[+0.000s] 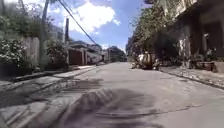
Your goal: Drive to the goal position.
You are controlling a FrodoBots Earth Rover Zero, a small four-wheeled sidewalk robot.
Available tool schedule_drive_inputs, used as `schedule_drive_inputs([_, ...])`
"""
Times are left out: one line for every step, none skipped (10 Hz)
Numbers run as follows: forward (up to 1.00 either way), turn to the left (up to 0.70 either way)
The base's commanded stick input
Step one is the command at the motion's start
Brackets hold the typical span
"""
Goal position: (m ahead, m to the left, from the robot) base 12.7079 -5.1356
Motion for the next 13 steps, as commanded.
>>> schedule_drive_inputs([0.85, 0.0])
schedule_drive_inputs([0.85, 0.0])
schedule_drive_inputs([0.85, 0.0])
schedule_drive_inputs([0.85, 0.0])
schedule_drive_inputs([0.85, 0.0])
schedule_drive_inputs([0.85, 0.0])
schedule_drive_inputs([0.85, 0.0])
schedule_drive_inputs([0.85, 0.0])
schedule_drive_inputs([0.85, 0.0])
schedule_drive_inputs([0.85, 0.0])
schedule_drive_inputs([0.85, 0.0])
schedule_drive_inputs([0.85, 0.0])
schedule_drive_inputs([0.85, 0.0])
